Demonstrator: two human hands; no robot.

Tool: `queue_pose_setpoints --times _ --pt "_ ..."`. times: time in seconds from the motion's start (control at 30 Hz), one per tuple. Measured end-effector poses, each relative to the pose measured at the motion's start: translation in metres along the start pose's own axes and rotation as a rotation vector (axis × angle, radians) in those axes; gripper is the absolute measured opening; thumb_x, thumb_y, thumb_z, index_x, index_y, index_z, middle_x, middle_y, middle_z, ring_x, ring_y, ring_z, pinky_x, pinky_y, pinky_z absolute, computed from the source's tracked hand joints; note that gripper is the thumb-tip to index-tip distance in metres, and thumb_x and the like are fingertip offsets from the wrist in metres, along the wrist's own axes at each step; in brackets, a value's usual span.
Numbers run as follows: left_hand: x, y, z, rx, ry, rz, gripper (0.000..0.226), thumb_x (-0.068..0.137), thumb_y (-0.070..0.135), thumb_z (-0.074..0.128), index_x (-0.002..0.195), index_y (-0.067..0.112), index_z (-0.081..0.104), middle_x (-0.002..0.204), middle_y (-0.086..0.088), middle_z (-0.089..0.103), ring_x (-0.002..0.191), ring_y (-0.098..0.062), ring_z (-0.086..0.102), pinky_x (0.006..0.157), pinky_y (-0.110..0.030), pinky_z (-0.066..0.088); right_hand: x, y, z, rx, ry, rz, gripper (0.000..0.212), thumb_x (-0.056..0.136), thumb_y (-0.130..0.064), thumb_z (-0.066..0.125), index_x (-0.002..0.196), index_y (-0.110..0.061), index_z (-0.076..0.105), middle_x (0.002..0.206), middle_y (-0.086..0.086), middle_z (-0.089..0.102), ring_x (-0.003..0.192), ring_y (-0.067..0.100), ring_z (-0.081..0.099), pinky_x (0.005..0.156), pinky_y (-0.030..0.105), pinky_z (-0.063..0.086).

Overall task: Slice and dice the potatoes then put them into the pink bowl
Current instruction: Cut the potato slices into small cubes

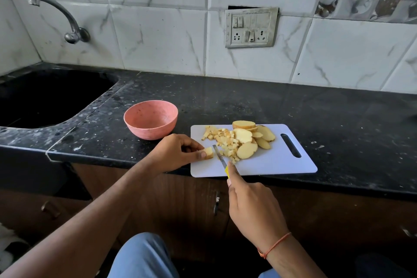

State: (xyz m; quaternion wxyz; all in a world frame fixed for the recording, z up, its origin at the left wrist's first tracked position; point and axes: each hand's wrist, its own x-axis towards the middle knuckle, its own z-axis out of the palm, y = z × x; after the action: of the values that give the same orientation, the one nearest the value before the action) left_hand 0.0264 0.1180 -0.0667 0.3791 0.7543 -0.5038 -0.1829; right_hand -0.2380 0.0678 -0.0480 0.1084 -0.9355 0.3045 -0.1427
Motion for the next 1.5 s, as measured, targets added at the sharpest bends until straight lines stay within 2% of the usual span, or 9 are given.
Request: queue_pose_setpoints --times 0.23,0.4,0.53,0.63,0.77,0.87,1.0,1.3,1.5 --pt "-0.002 0.002 0.003 -0.115 0.05 -0.053 0.03 0.073 0.053 0.09 0.094 0.032 0.085 0.091 0.021 0.08 0.086 -0.002 0.074 0.073 -0.023 0.059 0.002 -0.002 0.0 -0.03 0.065 -0.028 0.058 0.111 -0.036 0.036 0.166 -0.029 0.018 0.062 -0.012 0.041 0.054 0.01 0.045 0.044 0.022 0.023" --pt "-0.011 0.0 0.015 -0.164 0.2 -0.012 0.024 0.078 0.042 0.092 0.099 0.032 0.086 0.096 0.024 0.079 0.092 0.001 0.074 0.076 -0.021 0.059 0.003 -0.006 0.005 -0.068 0.062 -0.028 0.055 0.102 -0.029 0.06 0.155 -0.019 0.048 0.051 -0.014 0.024 0.039 0.006 0.026 0.041 0.018 0.007" --pt "-0.021 -0.009 0.021 -0.037 0.289 0.155 0.027 0.086 0.037 0.087 0.111 0.03 0.085 0.103 0.021 0.077 0.097 0.0 0.072 0.082 -0.023 0.059 0.0 -0.01 0.013 -0.057 0.077 -0.083 0.058 0.105 -0.032 0.052 0.16 -0.02 0.037 0.055 -0.013 0.04 0.042 0.007 0.038 0.041 0.022 0.023" --pt "-0.024 -0.011 0.022 0.0 0.309 0.215 0.026 0.089 0.032 0.085 0.114 0.027 0.084 0.105 0.021 0.076 0.097 0.0 0.072 0.082 -0.019 0.058 0.001 -0.014 0.013 -0.068 0.099 -0.081 0.059 0.105 -0.029 0.051 0.161 -0.018 0.036 0.056 -0.012 0.044 0.044 0.008 0.042 0.043 0.025 0.026" --pt "-0.024 -0.012 0.023 0.009 0.315 0.235 0.027 0.089 0.031 0.085 0.115 0.024 0.084 0.105 0.02 0.076 0.097 0.0 0.072 0.083 -0.018 0.058 0.004 -0.02 0.014 -0.084 0.08 -0.092 0.065 0.108 -0.028 0.041 0.166 -0.02 0.013 0.07 -0.005 0.056 0.058 0.012 0.053 0.052 0.03 0.041" --pt "-0.024 -0.012 0.024 0.03 0.323 0.264 0.027 0.089 0.031 0.084 0.114 0.022 0.084 0.104 0.02 0.075 0.096 -0.001 0.072 0.083 -0.02 0.058 0.008 -0.025 0.012 -0.137 0.04 -0.061 0.067 0.107 -0.022 0.039 0.166 -0.017 0.01 0.072 -0.001 0.055 0.058 0.017 0.051 0.053 0.032 0.04" --pt "-0.024 -0.012 0.024 0.046 0.331 0.296 0.028 0.09 0.032 0.081 0.115 0.019 0.084 0.102 0.017 0.075 0.093 -0.003 0.072 0.079 -0.025 0.059 0.02 -0.031 0.013 -0.194 -0.005 -0.04 0.067 0.106 -0.017 0.038 0.166 -0.015 0.01 0.08 0.005 0.061 0.065 0.019 0.056 0.056 0.034 0.048" --pt "-0.022 -0.014 0.025 0.059 0.336 0.32 0.023 0.092 0.028 0.083 0.114 0.02 0.084 0.099 0.016 0.074 0.09 -0.007 0.072 0.075 -0.03 0.06 0.034 -0.033 0.02 -0.189 -0.044 -0.028 0.067 0.105 -0.016 0.04 0.166 -0.015 0.011 0.08 0.003 0.056 0.066 0.017 0.052 0.048 0.028 0.03" --pt "-0.023 -0.013 0.026 0.049 0.349 0.296 0.023 0.09 0.03 0.084 0.114 0.028 0.084 0.095 0.019 0.072 0.089 -0.009 0.071 0.074 -0.026 0.059 0.008 -0.031 0.018 -0.186 -0.113 -0.021 0.069 0.105 -0.015 0.04 0.165 -0.017 0.007 0.083 0.003 0.064 0.068 0.017 0.06 0.058 0.033 0.049"
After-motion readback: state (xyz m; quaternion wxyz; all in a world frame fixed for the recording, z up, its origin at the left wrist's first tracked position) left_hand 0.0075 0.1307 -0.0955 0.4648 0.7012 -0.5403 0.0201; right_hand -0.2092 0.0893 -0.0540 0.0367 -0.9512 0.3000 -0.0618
